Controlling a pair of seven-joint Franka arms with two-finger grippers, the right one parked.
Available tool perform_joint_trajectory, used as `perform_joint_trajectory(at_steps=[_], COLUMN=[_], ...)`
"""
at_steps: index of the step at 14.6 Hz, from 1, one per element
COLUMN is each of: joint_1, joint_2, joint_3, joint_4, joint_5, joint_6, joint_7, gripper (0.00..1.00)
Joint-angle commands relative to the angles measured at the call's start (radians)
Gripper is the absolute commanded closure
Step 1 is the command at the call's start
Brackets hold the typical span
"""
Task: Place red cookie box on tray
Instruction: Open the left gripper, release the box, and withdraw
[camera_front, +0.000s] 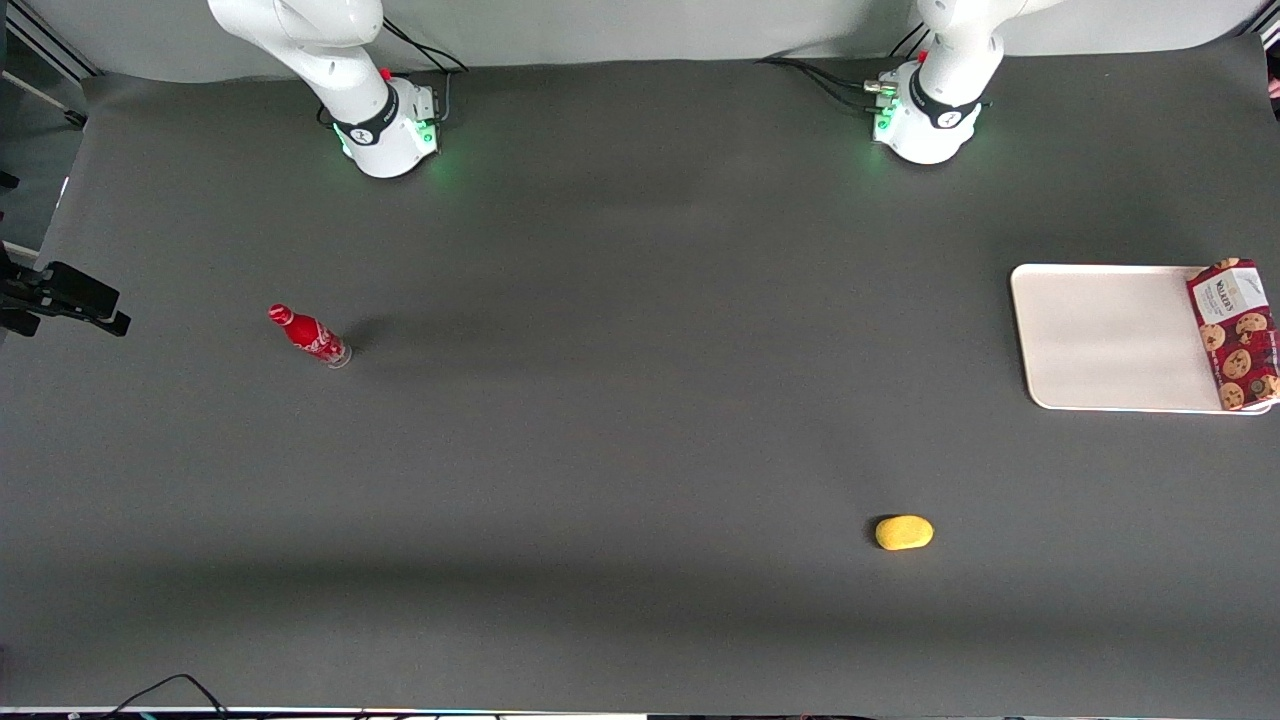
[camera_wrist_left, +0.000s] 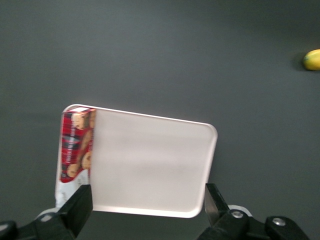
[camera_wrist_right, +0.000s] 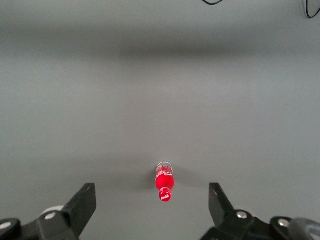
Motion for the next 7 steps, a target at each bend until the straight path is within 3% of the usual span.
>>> perform_joint_trajectory(at_steps=[1, 4, 7], joint_1=[-0.051, -0.090, -0.116], joint_2=[-0.095, -0.124, -0.144], joint_3=[-0.120, -0.252, -0.357], joint_4=[-0.002, 0.039, 0.053], joint_5=[0.058, 0.138, 0.204], joint_6=[-0.083, -0.133, -0.128], joint_7=[-0.257, -0.480, -0.496], gripper=[0.00, 0.00, 0.00])
